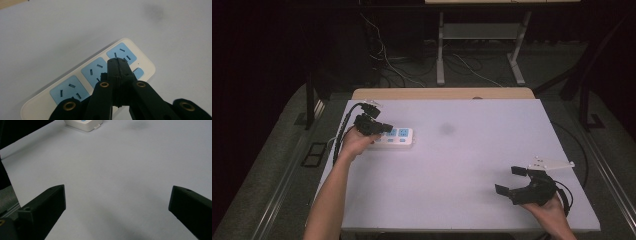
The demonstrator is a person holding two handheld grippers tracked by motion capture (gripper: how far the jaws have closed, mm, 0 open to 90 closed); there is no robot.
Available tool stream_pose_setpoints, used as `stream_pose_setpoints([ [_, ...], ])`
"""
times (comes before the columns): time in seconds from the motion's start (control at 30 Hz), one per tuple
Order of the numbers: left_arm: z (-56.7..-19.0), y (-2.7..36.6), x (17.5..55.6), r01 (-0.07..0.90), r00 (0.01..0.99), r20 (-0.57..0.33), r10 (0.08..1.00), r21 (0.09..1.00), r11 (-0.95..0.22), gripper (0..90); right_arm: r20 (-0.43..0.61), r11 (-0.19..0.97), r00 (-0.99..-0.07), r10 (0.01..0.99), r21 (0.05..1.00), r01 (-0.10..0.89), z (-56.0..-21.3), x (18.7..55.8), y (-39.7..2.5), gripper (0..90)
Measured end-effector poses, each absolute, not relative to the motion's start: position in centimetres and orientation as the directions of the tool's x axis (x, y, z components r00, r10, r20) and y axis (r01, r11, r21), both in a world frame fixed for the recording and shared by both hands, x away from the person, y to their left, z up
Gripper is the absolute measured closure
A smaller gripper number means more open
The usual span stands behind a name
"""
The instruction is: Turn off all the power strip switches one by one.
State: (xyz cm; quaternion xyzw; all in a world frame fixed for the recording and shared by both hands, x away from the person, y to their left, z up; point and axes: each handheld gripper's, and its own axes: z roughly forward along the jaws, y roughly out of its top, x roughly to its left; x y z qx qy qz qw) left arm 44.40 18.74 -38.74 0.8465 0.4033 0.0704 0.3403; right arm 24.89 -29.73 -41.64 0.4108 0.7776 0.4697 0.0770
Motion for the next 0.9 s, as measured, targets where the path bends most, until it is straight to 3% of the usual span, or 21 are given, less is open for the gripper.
stream_pose_setpoints([
  [0.9,-40.6,18.7,44.0,0.661,0.672,-0.164,0.722,0.573,-0.485,89.5,0.264,0.229,-0.652,0.711,0.789,0.570,-41.8,24.9,-29.6,0.7],
])
